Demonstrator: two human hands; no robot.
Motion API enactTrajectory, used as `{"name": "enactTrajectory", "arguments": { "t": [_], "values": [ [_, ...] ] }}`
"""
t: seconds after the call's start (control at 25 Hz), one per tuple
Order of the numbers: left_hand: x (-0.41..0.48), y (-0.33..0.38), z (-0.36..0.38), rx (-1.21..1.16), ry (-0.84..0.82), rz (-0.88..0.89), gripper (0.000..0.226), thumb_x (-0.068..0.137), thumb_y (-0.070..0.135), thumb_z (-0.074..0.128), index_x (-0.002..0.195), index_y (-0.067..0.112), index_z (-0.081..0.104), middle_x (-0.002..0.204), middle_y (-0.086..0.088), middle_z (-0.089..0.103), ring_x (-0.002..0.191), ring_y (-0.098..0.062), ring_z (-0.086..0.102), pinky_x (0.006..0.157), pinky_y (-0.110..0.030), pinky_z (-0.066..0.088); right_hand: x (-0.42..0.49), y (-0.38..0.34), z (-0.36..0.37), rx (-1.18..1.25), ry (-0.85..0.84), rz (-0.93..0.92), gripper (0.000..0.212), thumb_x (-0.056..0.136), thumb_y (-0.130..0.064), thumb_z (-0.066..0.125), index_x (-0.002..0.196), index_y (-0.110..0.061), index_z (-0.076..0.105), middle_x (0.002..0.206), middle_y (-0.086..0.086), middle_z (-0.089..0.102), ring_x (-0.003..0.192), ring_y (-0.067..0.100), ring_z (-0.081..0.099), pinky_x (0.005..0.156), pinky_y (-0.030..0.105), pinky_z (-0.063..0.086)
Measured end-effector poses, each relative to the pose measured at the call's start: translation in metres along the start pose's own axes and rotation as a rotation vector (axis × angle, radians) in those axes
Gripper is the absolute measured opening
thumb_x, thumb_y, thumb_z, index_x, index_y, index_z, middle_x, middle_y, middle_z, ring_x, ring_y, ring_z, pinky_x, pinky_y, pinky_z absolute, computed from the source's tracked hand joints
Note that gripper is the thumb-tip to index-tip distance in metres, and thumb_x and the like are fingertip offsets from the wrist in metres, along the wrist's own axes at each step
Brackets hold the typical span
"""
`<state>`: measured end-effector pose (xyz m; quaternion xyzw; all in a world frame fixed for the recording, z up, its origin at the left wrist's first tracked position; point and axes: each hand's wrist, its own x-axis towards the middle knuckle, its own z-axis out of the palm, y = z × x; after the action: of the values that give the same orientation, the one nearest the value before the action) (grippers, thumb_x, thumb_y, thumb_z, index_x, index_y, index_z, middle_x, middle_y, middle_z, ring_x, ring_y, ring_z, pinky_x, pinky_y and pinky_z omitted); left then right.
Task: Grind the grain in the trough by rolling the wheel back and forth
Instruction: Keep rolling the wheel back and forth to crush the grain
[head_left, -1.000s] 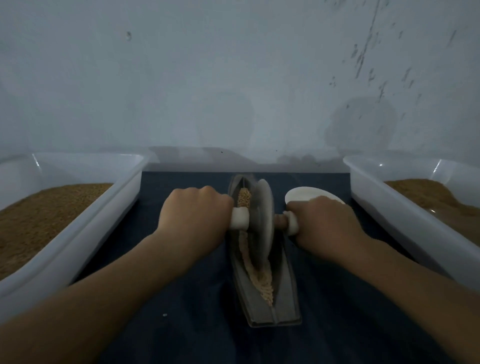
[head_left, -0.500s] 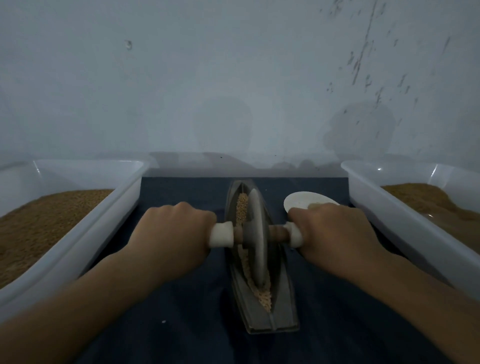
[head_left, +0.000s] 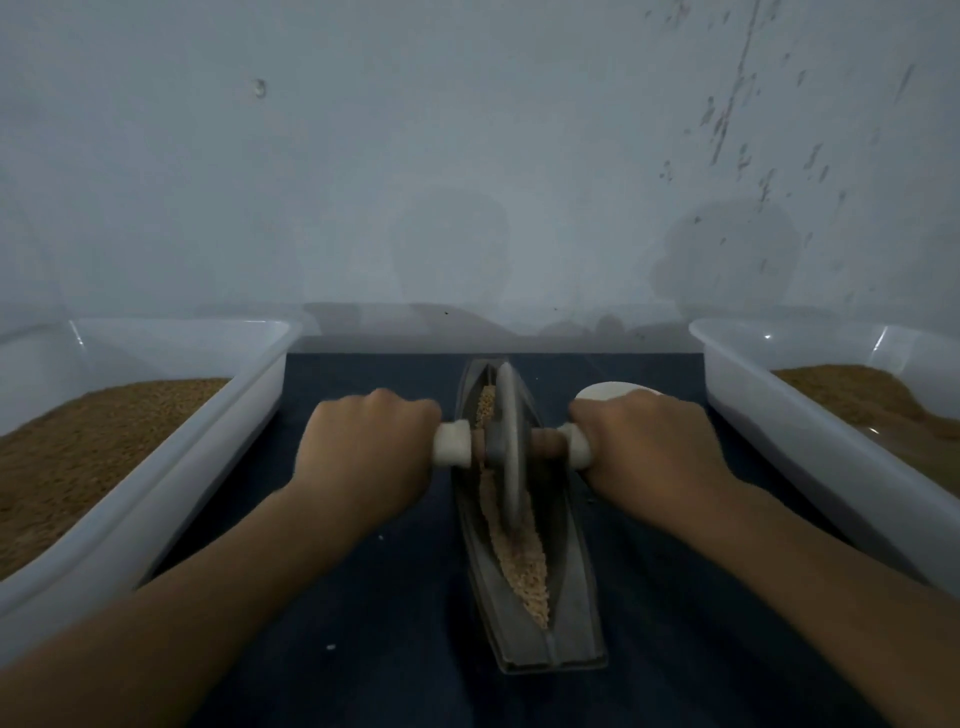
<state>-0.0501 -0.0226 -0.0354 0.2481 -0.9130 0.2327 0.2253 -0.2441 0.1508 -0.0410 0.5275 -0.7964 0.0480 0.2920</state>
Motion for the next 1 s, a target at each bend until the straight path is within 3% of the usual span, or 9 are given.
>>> {"name": "enactTrajectory", "arguments": {
  "t": [0.12,0.24,0.36,0.48,0.56,0.64,0.76,0.88,1.0],
  "values": [
    [-0.029,-0.007,-0.005,-0.054,0.092,0.046,0.054,0.051,0.038,0.079,0.067,0.035,0.028,0.051,0.012,0.02,0.042,-0.009,0.013,0.049,-0.018,0.003,-0.021,0.002,-0.02,-0.074,0.125,-0.103,0.047,0.064,-0.031,0.073,0.072,-0.034,0.027,0.058,-0.007,0.043,0.048,0.016,0.038,0.046,0.02,0.011],
    [-0.012,-0.004,0.0,-0.007,-0.015,-0.002,0.043,0.062,0.039,0.075,0.067,0.034,0.033,0.055,0.013,0.02,0.043,-0.008,0.011,0.046,-0.021,0.01,-0.01,-0.003,-0.013,-0.069,-0.004,-0.016,0.039,0.073,-0.034,0.07,0.073,-0.033,0.031,0.065,-0.008,0.047,0.056,0.016,0.044,0.046,0.025,0.02],
    [0.033,-0.003,0.014,-0.032,-0.078,-0.059,0.011,0.084,0.038,0.06,0.081,0.031,0.053,0.066,0.008,0.041,0.055,-0.015,0.041,0.052,-0.03,0.032,0.032,-0.006,0.0,0.004,-0.101,0.118,0.024,0.086,-0.037,0.063,0.079,-0.031,0.041,0.073,-0.007,0.045,0.069,0.021,0.049,0.055,0.03,0.03],
    [0.043,-0.003,0.013,-0.077,-0.14,-0.099,0.006,0.086,0.036,0.059,0.087,0.031,0.058,0.075,0.006,0.051,0.065,-0.019,0.052,0.057,-0.032,0.037,0.045,-0.004,0.002,0.033,-0.123,0.135,0.023,0.088,-0.043,0.062,0.079,-0.03,0.045,0.074,-0.006,0.046,0.072,0.021,0.052,0.061,0.032,0.036],
    [0.015,-0.001,0.008,-0.064,-0.065,-0.095,0.019,0.081,0.037,0.064,0.077,0.031,0.046,0.066,0.009,0.038,0.057,-0.018,0.046,0.052,-0.029,0.031,0.022,-0.005,-0.005,-0.005,-0.083,0.063,0.029,0.084,-0.037,0.065,0.076,-0.032,0.038,0.073,-0.008,0.05,0.067,0.019,0.052,0.053,0.029,0.03],
    [-0.017,0.001,-0.001,-0.043,0.046,0.001,0.043,0.065,0.037,0.074,0.069,0.033,0.032,0.057,0.011,0.021,0.044,-0.012,0.022,0.046,-0.021,0.014,-0.008,-0.005,-0.013,-0.042,0.015,-0.019,0.035,0.073,-0.035,0.067,0.071,-0.034,0.032,0.064,-0.009,0.047,0.056,0.015,0.045,0.046,0.024,0.019],
    [-0.021,-0.004,-0.007,-0.037,0.107,0.066,0.055,0.049,0.036,0.079,0.067,0.034,0.027,0.055,0.013,0.014,0.043,-0.01,0.01,0.05,-0.018,0.004,-0.024,0.002,-0.013,-0.083,0.092,-0.047,0.034,0.062,-0.038,0.061,0.069,-0.036,0.028,0.053,-0.01,0.036,0.046,0.012,0.032,0.045,0.019,0.008],
    [0.006,0.001,0.008,0.0,-0.046,-0.031,0.027,0.075,0.037,0.067,0.072,0.033,0.041,0.06,0.01,0.03,0.047,-0.012,0.026,0.046,-0.026,0.02,0.005,0.001,0.005,-0.063,0.015,0.012,0.033,0.071,-0.033,0.067,0.071,-0.032,0.034,0.06,-0.01,0.041,0.053,0.016,0.042,0.044,0.024,0.022],
    [0.042,0.0,0.013,-0.035,-0.151,-0.108,0.006,0.088,0.034,0.058,0.089,0.029,0.059,0.077,0.004,0.052,0.063,-0.018,0.048,0.057,-0.032,0.037,0.045,-0.002,0.015,-0.018,-0.058,0.107,0.027,0.081,-0.036,0.067,0.078,-0.032,0.041,0.069,-0.008,0.041,0.065,0.02,0.045,0.054,0.03,0.03]
  ]
}}
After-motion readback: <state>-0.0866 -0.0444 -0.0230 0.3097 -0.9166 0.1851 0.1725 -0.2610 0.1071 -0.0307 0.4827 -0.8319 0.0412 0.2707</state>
